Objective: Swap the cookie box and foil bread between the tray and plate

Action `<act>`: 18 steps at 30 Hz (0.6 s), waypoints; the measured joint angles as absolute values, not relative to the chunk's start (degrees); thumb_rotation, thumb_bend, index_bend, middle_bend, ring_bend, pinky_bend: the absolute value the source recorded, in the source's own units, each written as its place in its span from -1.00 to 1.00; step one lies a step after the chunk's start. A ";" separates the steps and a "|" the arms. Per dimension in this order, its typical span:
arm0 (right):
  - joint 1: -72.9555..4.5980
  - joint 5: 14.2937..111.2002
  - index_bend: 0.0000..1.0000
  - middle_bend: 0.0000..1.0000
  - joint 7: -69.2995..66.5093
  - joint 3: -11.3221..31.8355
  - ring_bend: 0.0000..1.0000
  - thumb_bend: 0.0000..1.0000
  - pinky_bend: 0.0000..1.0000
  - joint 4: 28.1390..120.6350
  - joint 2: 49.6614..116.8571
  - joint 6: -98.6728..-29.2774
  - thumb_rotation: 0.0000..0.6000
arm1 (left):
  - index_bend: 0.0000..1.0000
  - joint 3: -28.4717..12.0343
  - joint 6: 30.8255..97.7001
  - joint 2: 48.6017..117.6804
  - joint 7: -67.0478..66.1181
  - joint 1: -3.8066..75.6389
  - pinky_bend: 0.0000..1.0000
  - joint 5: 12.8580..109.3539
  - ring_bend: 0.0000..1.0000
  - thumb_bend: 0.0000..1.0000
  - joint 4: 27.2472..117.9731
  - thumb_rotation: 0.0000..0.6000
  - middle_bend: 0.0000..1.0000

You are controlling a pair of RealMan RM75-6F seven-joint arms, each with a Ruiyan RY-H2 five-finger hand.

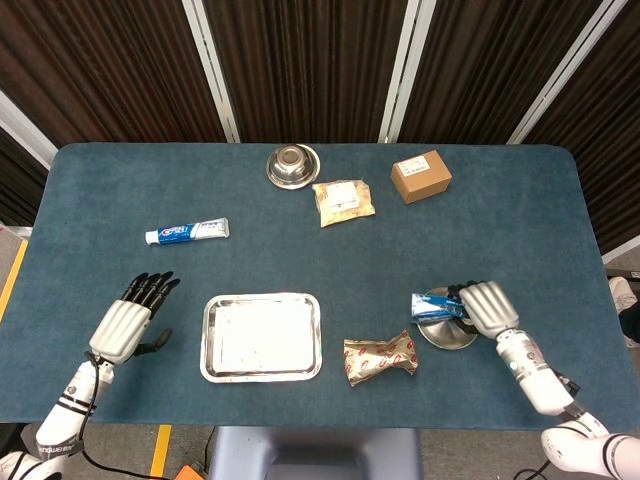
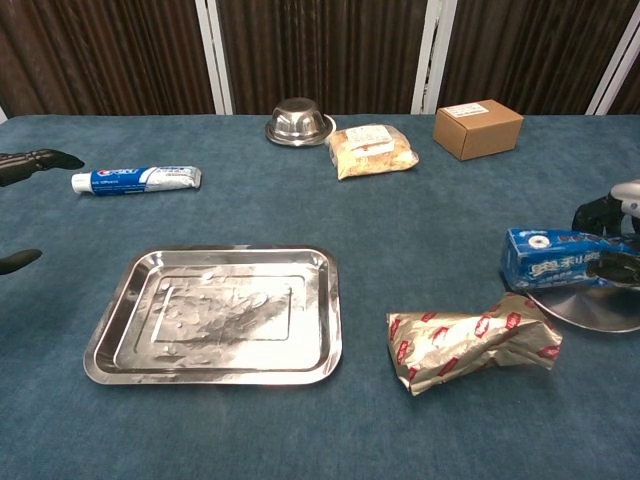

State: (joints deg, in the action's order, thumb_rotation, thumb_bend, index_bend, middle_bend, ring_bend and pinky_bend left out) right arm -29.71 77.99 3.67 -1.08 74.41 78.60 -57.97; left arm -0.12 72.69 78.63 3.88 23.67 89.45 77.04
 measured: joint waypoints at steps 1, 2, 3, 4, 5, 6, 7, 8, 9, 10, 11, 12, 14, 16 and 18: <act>-29.78 78.28 -0.24 -0.26 3.29 -1.18 -0.30 0.10 -0.04 74.27 78.76 -57.39 1.00 | -1.00 -0.11 72.59 78.69 3.89 23.66 -1.00 89.40 -1.00 -0.25 76.96 1.00 -1.00; -29.85 78.63 -0.36 -0.34 2.66 -1.25 -0.37 0.10 -0.11 74.15 78.91 -57.01 1.00 | -1.00 -0.10 72.49 78.75 3.92 23.66 -1.00 89.37 -1.00 -0.25 76.87 1.00 -1.00; -29.89 78.88 -0.43 -0.40 2.19 -1.30 -0.42 0.08 -0.15 74.11 78.96 -56.89 1.00 | -1.00 -0.09 72.40 78.80 4.01 23.66 -1.00 89.36 -1.00 -0.25 76.80 1.00 -1.00; -29.94 79.17 -0.55 -0.48 1.79 -1.36 -0.50 0.02 -0.20 74.11 78.93 -56.73 1.00 | -1.00 -0.08 72.39 78.81 4.06 23.66 -1.00 89.39 -1.00 -0.25 76.75 1.00 -1.00; -30.00 79.61 -0.66 -0.55 1.32 -1.45 -0.57 -0.06 -0.24 74.20 78.75 -56.38 1.00 | -1.00 -0.09 72.42 78.80 4.11 23.66 -1.00 89.44 -1.00 -0.25 76.72 1.00 -1.00; -30.02 79.89 -0.74 -0.60 1.00 -1.50 -0.63 -0.13 -0.28 74.38 78.49 -56.16 1.00 | -1.00 -0.09 72.50 78.76 4.16 23.64 -1.00 89.51 -1.00 -0.25 76.73 1.00 -1.00; -30.01 80.12 -0.83 -0.66 0.77 -1.53 -0.68 -0.20 -0.31 74.64 78.15 -56.13 1.00 | -1.00 -0.09 72.61 78.71 4.23 23.62 -1.00 89.59 -1.00 -0.25 76.76 1.00 -1.00; -29.92 80.42 -0.91 -0.71 0.53 -1.54 -0.72 -0.26 -0.33 75.00 77.67 -56.35 1.00 | -1.00 -0.08 72.73 78.64 4.30 23.59 -1.00 89.69 -1.00 -0.25 76.81 1.00 -1.00; -29.79 80.64 -0.95 -0.73 0.31 -1.53 -0.74 -0.30 -0.34 75.30 77.32 -56.67 1.00 | -1.00 -0.04 72.86 78.53 4.38 23.55 -1.00 89.88 -1.00 -0.25 76.91 1.00 -1.00; -29.63 80.89 -0.98 -0.76 0.04 -1.53 -0.76 -0.34 -0.35 75.67 76.95 -57.08 1.00 | -1.00 0.01 72.97 78.46 4.40 23.50 -1.00 90.01 -1.00 -0.25 76.99 1.00 -1.00; -29.34 81.26 -1.00 -0.78 -0.34 -1.54 -0.79 -0.39 -0.37 76.22 76.39 -57.70 1.00 | -1.00 0.09 73.07 78.38 4.38 23.46 -1.00 90.16 -1.00 -0.25 77.08 1.00 -1.00; -29.09 81.53 -1.00 -0.79 -0.67 -1.57 -0.80 -0.41 -0.38 76.68 75.95 -58.18 1.00 | -1.00 0.24 73.19 78.27 4.36 23.38 -1.00 90.38 -1.00 -0.25 77.28 1.00 -1.00; -28.52 82.13 -1.00 -0.83 -1.61 -1.74 -0.84 -0.46 -0.41 77.89 74.82 -58.94 1.00 | -1.00 0.56 73.35 78.01 4.41 23.26 -1.00 90.78 -1.00 -0.25 77.84 1.00 -1.00; -27.97 82.72 -1.00 -0.87 -2.69 -1.94 -0.88 -0.49 -0.44 79.03 73.81 -59.65 1.00 | -1.00 1.16 73.62 77.53 4.70 23.12 -1.00 91.66 -1.00 -0.25 79.06 1.00 -1.00; -27.17 83.57 -1.00 -0.91 -4.14 -2.18 -0.92 -0.51 -0.48 80.47 72.54 -61.07 1.00 | -1.00 1.97 74.16 76.91 5.14 23.05 -1.00 93.39 -1.00 -0.27 80.64 1.00 -1.00</act>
